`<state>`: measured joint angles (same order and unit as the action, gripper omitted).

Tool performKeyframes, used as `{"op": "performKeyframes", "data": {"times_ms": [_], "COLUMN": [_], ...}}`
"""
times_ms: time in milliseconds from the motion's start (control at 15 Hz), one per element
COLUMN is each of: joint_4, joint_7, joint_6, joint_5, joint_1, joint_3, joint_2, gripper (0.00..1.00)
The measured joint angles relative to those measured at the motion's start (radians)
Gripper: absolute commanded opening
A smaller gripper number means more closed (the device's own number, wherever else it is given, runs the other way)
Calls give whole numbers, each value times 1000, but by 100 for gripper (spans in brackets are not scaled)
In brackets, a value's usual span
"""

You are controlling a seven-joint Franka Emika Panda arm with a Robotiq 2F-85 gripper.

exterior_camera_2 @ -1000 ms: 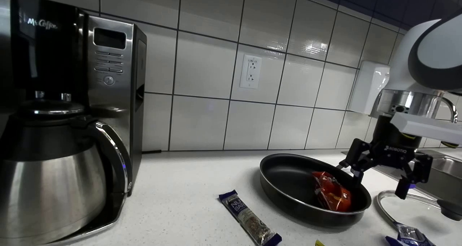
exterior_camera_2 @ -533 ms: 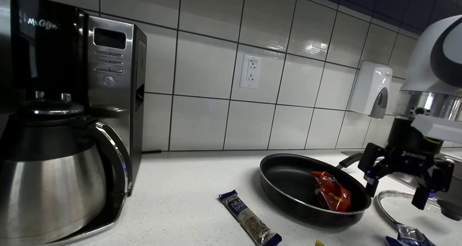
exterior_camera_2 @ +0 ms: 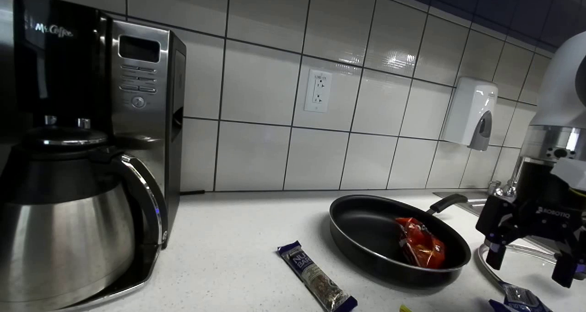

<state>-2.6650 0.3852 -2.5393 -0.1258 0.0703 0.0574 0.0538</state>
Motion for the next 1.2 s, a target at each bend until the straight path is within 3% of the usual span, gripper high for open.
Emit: {"op": "performKeyframes", "data": {"times_ms": [1200], "joint_4": [-75], "joint_7": [0], "joint_6": [-5], "joint_5": [-54], "joint_1": [-10], "joint_3": [0], "joint_2": [-22], "gripper": [100]}}
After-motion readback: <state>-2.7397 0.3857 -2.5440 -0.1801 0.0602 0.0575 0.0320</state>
